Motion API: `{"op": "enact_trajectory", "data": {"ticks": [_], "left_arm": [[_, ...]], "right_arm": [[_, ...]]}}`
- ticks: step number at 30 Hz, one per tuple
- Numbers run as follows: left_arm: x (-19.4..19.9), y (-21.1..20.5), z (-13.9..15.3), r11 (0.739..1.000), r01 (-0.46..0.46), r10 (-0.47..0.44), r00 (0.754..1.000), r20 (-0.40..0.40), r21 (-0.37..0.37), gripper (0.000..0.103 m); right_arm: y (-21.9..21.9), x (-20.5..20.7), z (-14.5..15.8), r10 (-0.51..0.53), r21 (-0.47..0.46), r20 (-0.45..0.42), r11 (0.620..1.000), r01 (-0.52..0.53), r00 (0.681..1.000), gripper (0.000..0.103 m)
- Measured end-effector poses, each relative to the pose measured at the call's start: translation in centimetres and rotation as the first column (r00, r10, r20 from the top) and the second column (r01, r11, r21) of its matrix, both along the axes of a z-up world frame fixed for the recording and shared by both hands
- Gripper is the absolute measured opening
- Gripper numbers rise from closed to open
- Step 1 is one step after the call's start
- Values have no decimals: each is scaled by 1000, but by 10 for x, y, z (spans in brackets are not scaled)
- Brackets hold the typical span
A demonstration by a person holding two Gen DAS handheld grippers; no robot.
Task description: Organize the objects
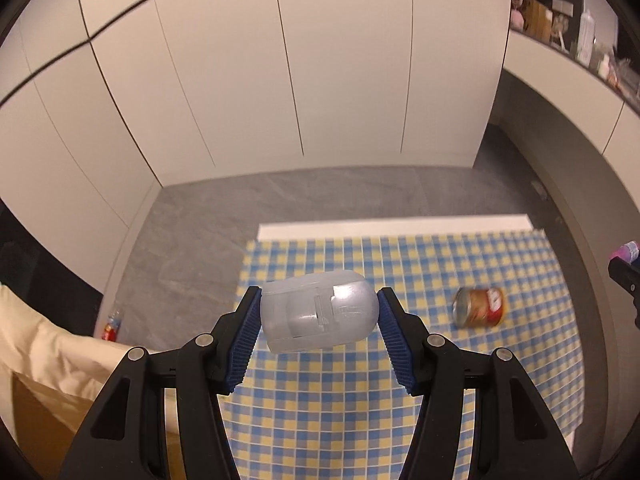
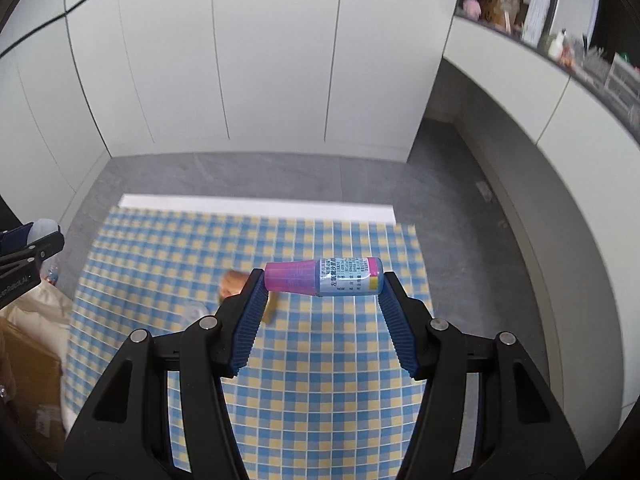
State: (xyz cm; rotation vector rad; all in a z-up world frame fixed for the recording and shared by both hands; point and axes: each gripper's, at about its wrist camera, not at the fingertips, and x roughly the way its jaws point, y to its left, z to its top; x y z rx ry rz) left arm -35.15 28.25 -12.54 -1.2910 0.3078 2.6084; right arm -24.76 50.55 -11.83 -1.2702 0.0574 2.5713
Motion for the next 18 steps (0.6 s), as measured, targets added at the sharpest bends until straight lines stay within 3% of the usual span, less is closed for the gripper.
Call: {"op": "enact_trajectory", "data": {"ticks": [9,18], "left_arm": [[14,-9,86,997,-45,48,997,-56,59,58],[39,-9,140,995,-94,95,993,-70,22,58]], "right_arm": [[-22,8,87,48,18,-59,999,-47,997,60],[-44,26,141,74,29,-83,997,-72,994,60]]}}
